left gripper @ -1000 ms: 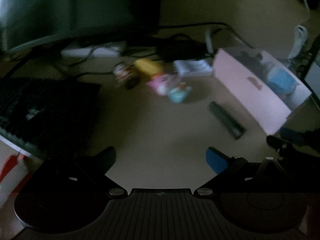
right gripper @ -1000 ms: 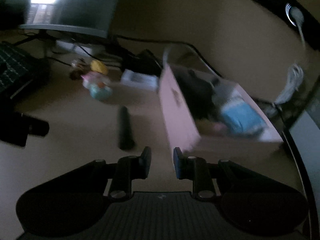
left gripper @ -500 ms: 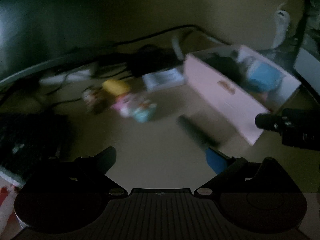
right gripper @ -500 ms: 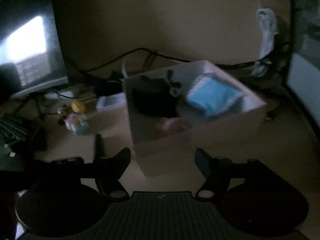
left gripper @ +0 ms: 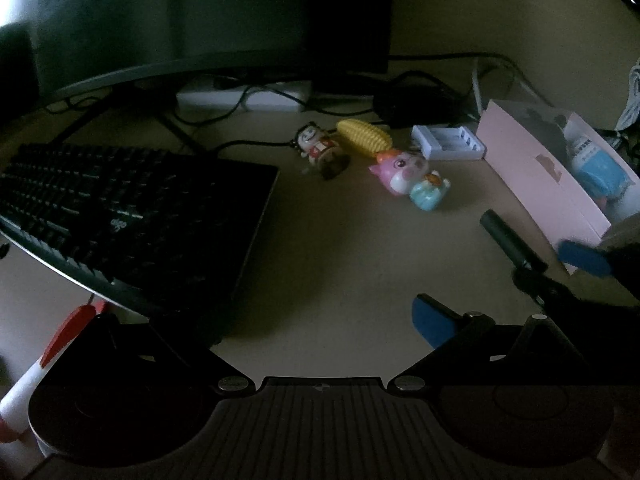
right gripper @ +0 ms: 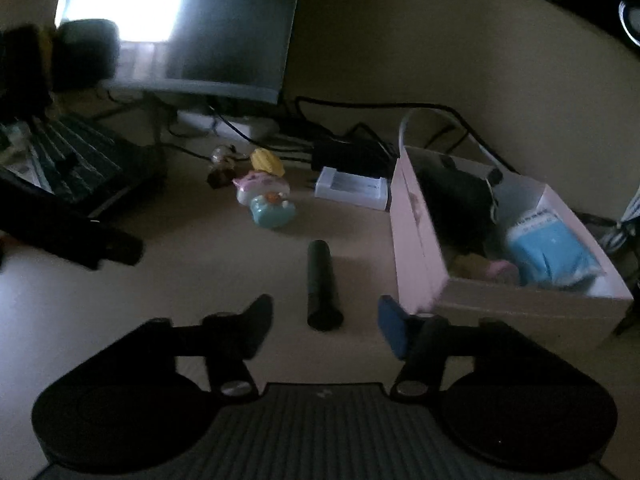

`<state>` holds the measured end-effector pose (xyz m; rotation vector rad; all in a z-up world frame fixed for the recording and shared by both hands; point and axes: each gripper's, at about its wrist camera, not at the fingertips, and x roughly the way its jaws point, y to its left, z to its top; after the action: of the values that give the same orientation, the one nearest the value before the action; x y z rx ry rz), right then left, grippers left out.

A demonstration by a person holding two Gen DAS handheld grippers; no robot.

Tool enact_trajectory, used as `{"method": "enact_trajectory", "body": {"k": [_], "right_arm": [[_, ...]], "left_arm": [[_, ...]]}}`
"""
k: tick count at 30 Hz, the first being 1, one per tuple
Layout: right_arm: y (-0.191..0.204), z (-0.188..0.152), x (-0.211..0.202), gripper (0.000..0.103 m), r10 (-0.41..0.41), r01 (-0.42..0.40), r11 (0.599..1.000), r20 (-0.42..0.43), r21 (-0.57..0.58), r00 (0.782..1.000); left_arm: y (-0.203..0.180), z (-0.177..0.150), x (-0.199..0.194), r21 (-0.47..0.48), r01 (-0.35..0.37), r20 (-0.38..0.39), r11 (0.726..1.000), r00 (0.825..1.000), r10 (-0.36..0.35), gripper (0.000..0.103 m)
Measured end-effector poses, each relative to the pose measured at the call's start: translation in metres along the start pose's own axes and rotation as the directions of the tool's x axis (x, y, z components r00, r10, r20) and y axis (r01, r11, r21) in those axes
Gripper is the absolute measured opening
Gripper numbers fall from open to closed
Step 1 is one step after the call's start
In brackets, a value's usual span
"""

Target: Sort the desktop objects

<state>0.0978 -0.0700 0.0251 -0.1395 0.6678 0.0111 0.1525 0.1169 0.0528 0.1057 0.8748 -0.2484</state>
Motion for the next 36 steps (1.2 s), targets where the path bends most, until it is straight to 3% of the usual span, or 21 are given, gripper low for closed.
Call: {"method": "enact_trajectory", "body": {"k": [2, 3, 4, 6, 11, 14, 18, 23, 25, 30, 33, 36], "right_arm": [[0.004, 0.004, 0.012, 0.049, -0.017, 0.017, 1.000, -0.011, 0.008, 1.000], [0.005, 0.004, 0.016, 0.044, -0.023, 0.023, 1.000, -0.023, 0.006, 0.999], [0.006, 0.005, 0.022, 0.032, -0.024, 0.024, 1.000, -0.041, 0.003, 0.999], [0.008, 0.004, 0.018, 0.022, 0.015, -0.015, 1.000, -0.057, 0.006, 0.998], [0.000, -0.016, -0.020, 0.021, 0.078, -0.081, 0.996, -0.085, -0.036, 0.993], [-0.019, -0.031, -0.039, 0.021, 0.042, -0.046, 0.998, -0.129, -0.034, 0.991], [-0.044, -0.050, -0.056, 0.030, -0.149, 0.142, 0.988, -0.121, -0.066, 0.981], [-0.073, -0.064, -0.063, 0.051, -0.348, 0.345, 0.938, -0.121, -0.041, 0.930], [-0.084, -0.066, -0.067, 0.058, -0.351, 0.355, 0.935, -0.132, 0.015, 0.927], [-0.105, -0.062, -0.074, 0.080, -0.260, 0.286, 0.932, -0.137, 0.222, 0.956], [-0.108, -0.055, -0.063, 0.082, -0.181, 0.212, 0.921, -0.123, 0.326, 0.976], [-0.100, -0.046, -0.042, 0.084, -0.147, 0.178, 0.920, -0.114, 0.350, 0.983]], "left_arm": [[0.002, -0.001, -0.001, 0.002, 0.008, 0.002, 1.000, 1.000, -0.008, 0.100], [0.003, -0.001, 0.000, 0.003, 0.011, 0.000, 1.000, 1.000, -0.011, 0.100], [0.004, -0.001, 0.001, 0.003, 0.014, -0.003, 1.000, 1.000, -0.014, 0.100], [0.003, 0.000, 0.003, 0.005, 0.022, -0.004, 1.000, 1.000, -0.022, 0.100], [-0.013, 0.006, 0.010, 0.004, 0.057, 0.008, 0.998, 0.998, -0.057, 0.100], [-0.030, 0.008, 0.011, 0.013, 0.086, 0.012, 0.996, 0.996, -0.086, 0.100], [-0.055, 0.006, 0.010, 0.052, 0.111, 0.002, 0.992, 0.994, -0.112, 0.099], [-0.075, 0.002, 0.008, 0.073, 0.117, -0.011, 0.990, 0.993, -0.117, 0.100], [-0.083, 0.000, 0.008, 0.080, 0.120, -0.014, 0.990, 0.993, -0.119, 0.100], [-0.097, -0.003, 0.005, 0.102, 0.129, -0.019, 0.986, 0.992, -0.128, 0.099], [-0.095, -0.004, 0.003, 0.107, 0.119, -0.018, 0.987, 0.993, -0.118, 0.100], [-0.088, -0.001, 0.005, 0.117, 0.097, -0.017, 0.988, 0.995, -0.096, 0.100]]}}
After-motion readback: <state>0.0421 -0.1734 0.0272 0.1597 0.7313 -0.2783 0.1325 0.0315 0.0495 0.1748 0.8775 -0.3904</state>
